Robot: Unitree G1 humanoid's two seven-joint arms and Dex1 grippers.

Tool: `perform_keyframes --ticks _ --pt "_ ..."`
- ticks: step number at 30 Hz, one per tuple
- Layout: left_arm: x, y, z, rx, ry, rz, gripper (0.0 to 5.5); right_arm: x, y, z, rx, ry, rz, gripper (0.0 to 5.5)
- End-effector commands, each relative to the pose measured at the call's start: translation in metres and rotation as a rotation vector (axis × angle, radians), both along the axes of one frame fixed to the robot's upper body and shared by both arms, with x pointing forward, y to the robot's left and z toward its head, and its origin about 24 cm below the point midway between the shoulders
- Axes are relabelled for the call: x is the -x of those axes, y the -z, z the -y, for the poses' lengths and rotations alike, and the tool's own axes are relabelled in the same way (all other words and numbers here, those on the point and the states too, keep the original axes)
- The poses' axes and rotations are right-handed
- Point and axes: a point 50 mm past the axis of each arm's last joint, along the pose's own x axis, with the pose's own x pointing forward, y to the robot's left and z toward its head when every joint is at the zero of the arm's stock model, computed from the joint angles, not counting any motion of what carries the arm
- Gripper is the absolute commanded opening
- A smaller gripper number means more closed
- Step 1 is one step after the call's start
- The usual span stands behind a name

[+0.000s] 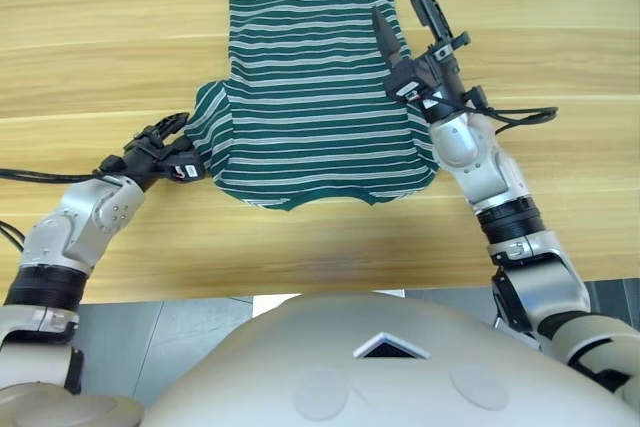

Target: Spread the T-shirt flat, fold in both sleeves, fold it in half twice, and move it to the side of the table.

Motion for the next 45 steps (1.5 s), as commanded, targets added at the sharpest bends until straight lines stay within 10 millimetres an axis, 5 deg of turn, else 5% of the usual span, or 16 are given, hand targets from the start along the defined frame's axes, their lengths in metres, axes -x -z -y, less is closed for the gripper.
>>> perform_keyframes --ticks 1,10,20,30,37,45 --pt "0.012 0.018 -0.001 -0.049 0.005 -0.105 1.14 0.000 0.003 0.002 -0.007 0.015 -0.007 2.36" --pt "0.009 0.018 -0.006 -0.060 -0.024 -0.085 0.03 0.001 0.005 0.003 -0.007 0.012 -0.019 2.36" --pt "0.010 0.006 0.014 0.080 0.048 0.004 0.03 0.000 0.007 0.006 -0.012 0.032 -0.023 2.36" --pt "-0.013 -0.030 0.019 0.150 0.038 0.247 0.03 0.001 0.011 0.006 -0.003 0.032 -0.037 2.36" --pt "-0.020 -0.031 0.019 0.107 0.053 0.267 0.03 0.001 0.013 0.004 -0.003 0.028 -0.041 2.36" --pt "-0.018 -0.016 0.061 0.168 0.272 0.198 0.03 0.000 0.014 0.002 -0.009 0.028 -0.042 2.36"
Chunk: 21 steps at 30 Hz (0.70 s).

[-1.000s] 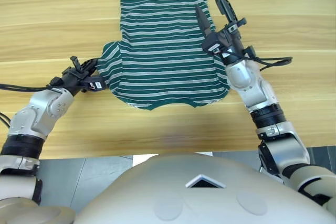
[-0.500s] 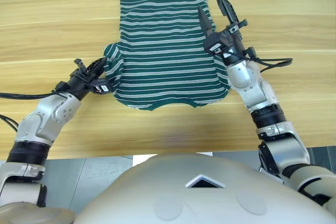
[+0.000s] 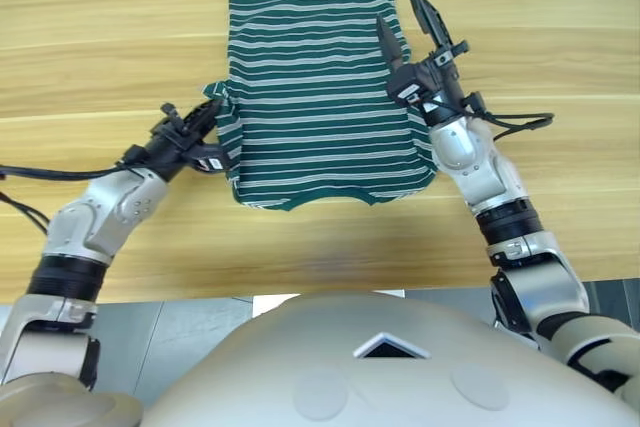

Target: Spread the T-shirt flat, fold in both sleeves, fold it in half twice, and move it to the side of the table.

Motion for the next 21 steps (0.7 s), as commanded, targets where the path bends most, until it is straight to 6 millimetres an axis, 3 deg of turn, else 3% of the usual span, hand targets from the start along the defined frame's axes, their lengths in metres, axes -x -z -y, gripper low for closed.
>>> perform_keyframes --ticks 1,8,15,21 --pt "-0.004 0.002 0.017 -0.010 0.105 -0.012 0.03 0.001 0.002 -0.002 -0.005 -0.002 0.000 2.36" --pt "-0.019 -0.006 0.036 -0.010 0.194 0.032 0.03 0.002 0.005 -0.004 -0.011 -0.002 -0.006 2.36" --pt "-0.028 0.009 0.037 -0.005 0.169 -0.048 0.03 0.002 0.007 -0.002 -0.012 0.008 -0.009 2.36" --pt "-0.021 0.020 0.042 0.029 0.208 -0.146 1.05 0.003 0.006 -0.001 -0.005 0.006 -0.006 2.36"
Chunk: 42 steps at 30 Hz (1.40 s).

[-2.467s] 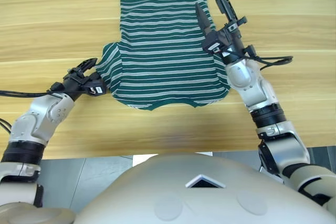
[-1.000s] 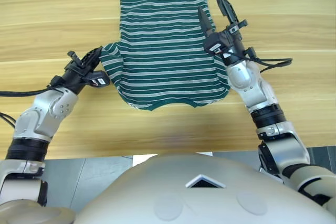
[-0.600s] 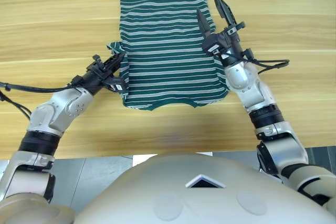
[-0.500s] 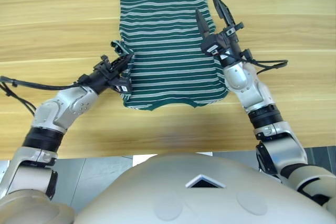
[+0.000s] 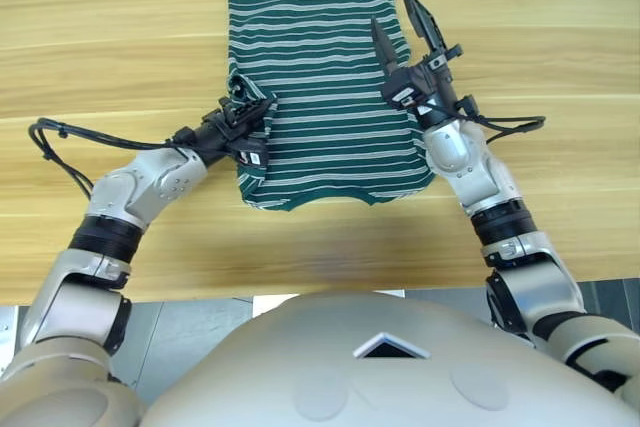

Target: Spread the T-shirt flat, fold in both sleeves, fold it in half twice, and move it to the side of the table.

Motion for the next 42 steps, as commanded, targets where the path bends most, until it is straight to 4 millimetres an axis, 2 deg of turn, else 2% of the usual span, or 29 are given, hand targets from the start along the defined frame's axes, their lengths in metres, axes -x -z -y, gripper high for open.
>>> perform_keyframes --ticks 1,6,10,12,15,18,21,23,25,30,33,36,39,42 --pt "0.005 0.003 0.006 0.034 0.037 -0.061 1.17 0.001 0.002 0.005 0.014 0.016 -0.006 2.36" --pt "0.018 0.013 0.027 0.124 0.114 -0.141 2.04 0.000 -0.003 0.014 0.037 0.034 0.015 2.36" --pt "0.017 0.015 0.027 0.161 0.108 -0.157 2.64 0.000 -0.004 0.017 0.048 0.038 0.020 2.36" --pt "0.011 0.002 0.025 0.258 0.063 -0.072 2.94 0.000 -0.005 0.018 0.051 0.042 0.023 2.36" --pt "-0.009 -0.033 0.012 0.462 -0.110 0.152 2.94 0.000 -0.006 0.021 0.052 0.052 0.025 2.36" --pt "-0.021 -0.044 -0.005 0.462 -0.255 0.285 2.94 0.002 -0.009 0.033 0.064 0.083 0.035 2.36" --pt "-0.028 -0.048 -0.020 0.390 -0.346 0.341 2.94 0.009 -0.019 0.062 0.111 0.150 0.058 2.36" --pt "-0.032 -0.043 -0.032 0.338 -0.419 0.342 2.94 0.015 -0.025 0.082 0.146 0.205 0.068 2.36" --pt "-0.031 -0.026 -0.032 0.265 -0.440 0.286 2.94 0.021 -0.028 0.102 0.194 0.260 0.060 2.36" --pt "-0.025 -0.004 -0.008 0.211 -0.303 0.178 2.94 0.033 -0.027 0.154 0.422 0.400 -0.002 2.36" --pt "-0.024 0.004 -0.001 0.170 -0.243 0.129 2.94 0.044 -0.025 0.177 0.575 0.429 -0.079 2.36" --pt "-0.024 0.009 0.001 0.118 -0.205 0.112 2.94 0.057 -0.012 0.181 0.712 0.351 -0.192 2.36" --pt "-0.028 0.010 0.002 0.071 -0.177 0.113 2.94 0.073 0.011 0.174 0.807 0.220 -0.324 2.36" --pt "-0.028 0.015 -0.001 0.033 -0.183 0.086 2.94 0.077 0.023 0.165 0.829 0.155 -0.372 2.36"
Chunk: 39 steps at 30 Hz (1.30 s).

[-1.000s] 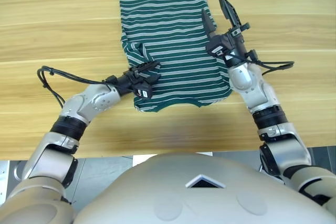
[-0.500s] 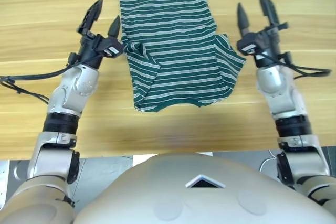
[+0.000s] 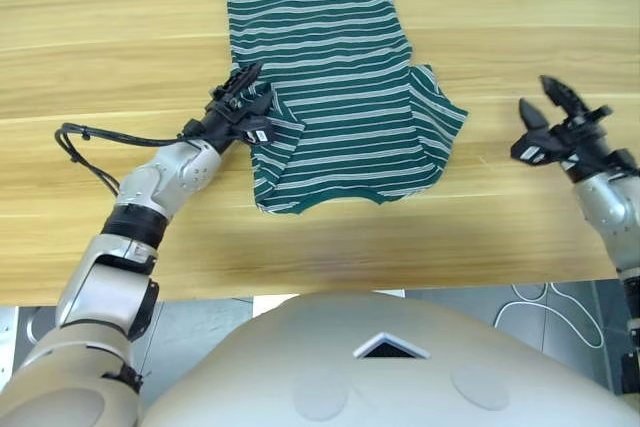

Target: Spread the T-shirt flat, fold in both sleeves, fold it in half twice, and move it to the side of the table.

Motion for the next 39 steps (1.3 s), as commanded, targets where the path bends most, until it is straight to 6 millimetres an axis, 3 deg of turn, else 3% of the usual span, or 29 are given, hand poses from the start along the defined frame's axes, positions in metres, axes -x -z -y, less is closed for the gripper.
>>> perform_keyframes --ticks 1,6,17,26,32,39 --pt "0.000 0.005 -0.006 -0.064 0.010 -0.045 2.94 0.002 0.009 -0.010 0.019 -0.059 -0.071 2.36" --pt "0.005 0.006 0.000 -0.005 0.040 -0.032 2.94 -0.012 0.026 -0.028 0.097 -0.146 -0.112 2.36" --pt "0.006 -0.063 0.018 0.267 0.082 0.298 2.94 -0.014 0.046 -0.039 0.142 -0.223 -0.187 2.36" --pt "0.009 -0.065 0.023 0.296 0.080 0.306 2.94 -0.023 0.058 -0.045 0.087 -0.215 -0.180 2.36" --pt "0.011 -0.063 0.025 0.303 0.085 0.296 2.97 -0.025 0.059 -0.048 0.046 -0.219 -0.184 1.29" --pt "0.014 -0.063 0.025 0.307 0.092 0.290 2.97 -0.022 0.059 -0.050 0.031 -0.228 -0.198 0.42"
